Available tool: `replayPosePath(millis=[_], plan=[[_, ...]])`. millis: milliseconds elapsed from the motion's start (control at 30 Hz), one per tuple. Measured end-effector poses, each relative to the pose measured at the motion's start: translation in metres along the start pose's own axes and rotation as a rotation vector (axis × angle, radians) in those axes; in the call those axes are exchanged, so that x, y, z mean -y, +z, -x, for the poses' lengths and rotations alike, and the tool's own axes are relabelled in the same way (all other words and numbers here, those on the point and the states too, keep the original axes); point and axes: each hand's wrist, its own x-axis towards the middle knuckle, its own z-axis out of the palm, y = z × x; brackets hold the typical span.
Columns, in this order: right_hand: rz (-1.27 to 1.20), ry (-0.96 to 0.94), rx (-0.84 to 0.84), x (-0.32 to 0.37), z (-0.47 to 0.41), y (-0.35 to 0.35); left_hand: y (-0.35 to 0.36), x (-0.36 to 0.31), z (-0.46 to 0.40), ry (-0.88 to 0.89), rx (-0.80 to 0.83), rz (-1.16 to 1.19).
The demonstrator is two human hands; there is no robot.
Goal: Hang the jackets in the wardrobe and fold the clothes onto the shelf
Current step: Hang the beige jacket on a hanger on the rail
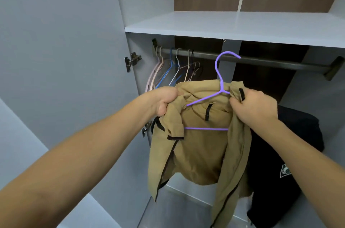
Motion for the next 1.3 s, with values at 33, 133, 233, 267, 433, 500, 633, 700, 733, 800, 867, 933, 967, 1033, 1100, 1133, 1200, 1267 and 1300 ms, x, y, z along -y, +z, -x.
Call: replayPosePath(millis=[33,133,233,267,433,500,633,700,733,800,867,933,967,1033,1100,1133,1200,1267,1300], plan=[[-0.012,-0.004,-0.029,0.002,-0.002,-0.004,-0.004,-0.001,0.000,0.018,0.013,0.018],[-0.051,0.044,-0.102,0.001,-0.009,-0.019,-0.026,-0.007,0.004,0.134,-0.062,-0.198],[-0.062,0.090,-0.131,0.002,-0.014,-0.027,-0.037,-0.005,0.002,0.272,-0.330,-0.791],[-0.048,0.092,-0.123,0.004,-0.014,-0.028,-0.038,-0.005,0.000,0.313,-0.386,-1.000],[0.025,0.037,-0.079,0.012,-0.001,-0.022,-0.043,-0.005,-0.014,0.272,-0.370,-1.051],[0.038,0.011,-0.079,0.013,0.006,-0.019,-0.040,-0.008,-0.015,0.262,-0.301,-0.722],[-0.030,0.020,-0.024,0.018,0.011,-0.011,-0.005,-0.024,-0.007,0.243,-0.107,-0.400],[-0.112,0.061,0.000,0.017,0.009,-0.008,0.019,-0.032,-0.004,0.319,-0.004,-0.388],[-0.168,0.085,0.000,0.014,0.008,-0.007,0.028,-0.035,-0.003,0.386,0.037,-0.424],[-0.299,0.154,-0.009,0.007,0.005,-0.007,0.035,-0.037,-0.005,0.549,0.009,-0.702],[-0.380,0.218,-0.011,-0.003,0.001,-0.005,0.028,-0.036,-0.010,0.671,-0.104,-0.992],[-0.436,0.261,-0.006,-0.010,-0.002,-0.002,0.016,-0.030,-0.016,0.660,0.008,-1.038],[-0.469,0.279,0.009,-0.012,-0.004,0.001,0.010,-0.024,-0.019,0.656,0.075,-1.052],[-0.532,0.296,0.059,-0.009,-0.011,0.009,0.002,-0.012,-0.031,0.761,0.055,-1.141],[-0.575,0.269,0.121,0.000,-0.023,0.022,-0.003,-0.003,-0.043,0.858,-0.047,-1.116],[-0.593,0.235,0.149,0.005,-0.032,0.029,-0.004,0.000,-0.050,0.868,-0.091,-1.079],[-0.553,0.148,0.217,0.013,-0.055,0.045,-0.005,0.005,-0.064,0.846,-0.167,-0.948],[-0.352,0.091,0.332,0.018,-0.078,0.059,-0.002,0.010,-0.080,0.783,-0.241,-0.812],[-0.228,0.079,0.389,0.018,-0.089,0.066,0.001,0.012,-0.089,0.741,-0.287,-0.773]])
